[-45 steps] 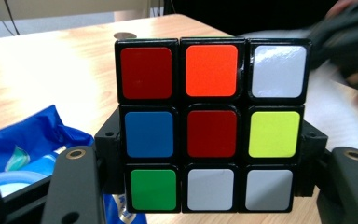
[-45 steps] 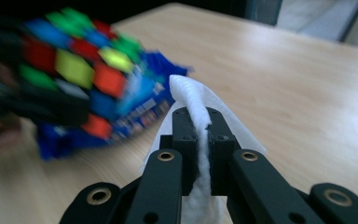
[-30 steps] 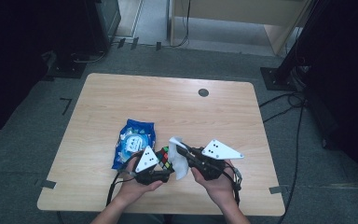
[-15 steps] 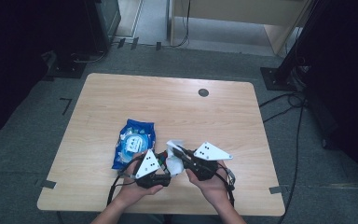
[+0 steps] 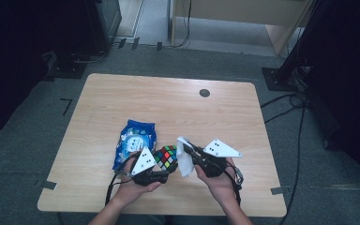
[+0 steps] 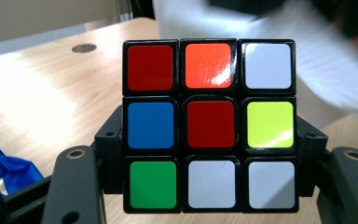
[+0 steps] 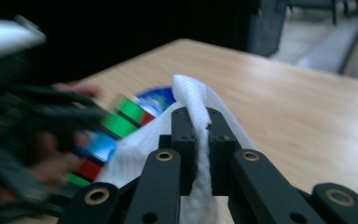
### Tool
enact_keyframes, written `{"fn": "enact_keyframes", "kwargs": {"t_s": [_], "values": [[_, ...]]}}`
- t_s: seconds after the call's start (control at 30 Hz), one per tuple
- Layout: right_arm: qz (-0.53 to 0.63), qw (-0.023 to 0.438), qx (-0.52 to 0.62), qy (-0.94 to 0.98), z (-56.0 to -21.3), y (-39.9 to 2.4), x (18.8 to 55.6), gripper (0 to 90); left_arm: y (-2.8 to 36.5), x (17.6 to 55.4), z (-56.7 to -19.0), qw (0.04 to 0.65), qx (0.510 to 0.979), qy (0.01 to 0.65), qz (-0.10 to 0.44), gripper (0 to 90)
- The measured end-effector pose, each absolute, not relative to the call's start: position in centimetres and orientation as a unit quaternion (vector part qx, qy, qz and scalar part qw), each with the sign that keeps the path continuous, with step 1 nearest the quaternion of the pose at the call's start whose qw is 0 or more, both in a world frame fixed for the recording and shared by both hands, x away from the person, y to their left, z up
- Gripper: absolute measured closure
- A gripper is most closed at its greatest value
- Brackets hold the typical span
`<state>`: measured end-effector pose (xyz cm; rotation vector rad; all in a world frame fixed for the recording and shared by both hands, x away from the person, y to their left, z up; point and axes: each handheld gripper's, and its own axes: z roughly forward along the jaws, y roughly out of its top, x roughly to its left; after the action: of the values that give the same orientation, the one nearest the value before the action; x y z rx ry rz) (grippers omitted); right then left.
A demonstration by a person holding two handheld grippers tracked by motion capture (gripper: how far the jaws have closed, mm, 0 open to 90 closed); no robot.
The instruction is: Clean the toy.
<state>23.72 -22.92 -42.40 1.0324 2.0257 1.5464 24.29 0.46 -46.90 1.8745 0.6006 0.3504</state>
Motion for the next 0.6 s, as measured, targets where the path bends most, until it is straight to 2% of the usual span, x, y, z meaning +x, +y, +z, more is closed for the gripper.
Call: {"fn": "enact_keyframes", "kwargs": {"t_s": [0.17,0.2,0.43,0.6], "values": [[0.588,0.186,0.327,0.716,-40.4,-21.9,22.2,85.1,-0.1,24.1,-47.1,0.531,0.797,0.244,0.151,33.7],[0.599,0.171,0.316,0.716,-40.0,-21.3,21.7,85.1,-0.2,23.9,-47.0,0.533,0.798,0.238,0.151,33.7],[0.589,0.150,0.328,0.724,-42.1,-20.6,22.5,84.9,-0.3,23.5,-46.7,0.541,0.795,0.227,0.153,33.7],[0.570,0.180,0.337,0.728,-42.7,-21.1,22.9,84.9,-0.2,23.4,-46.6,0.550,0.791,0.224,0.148,33.7]]}}
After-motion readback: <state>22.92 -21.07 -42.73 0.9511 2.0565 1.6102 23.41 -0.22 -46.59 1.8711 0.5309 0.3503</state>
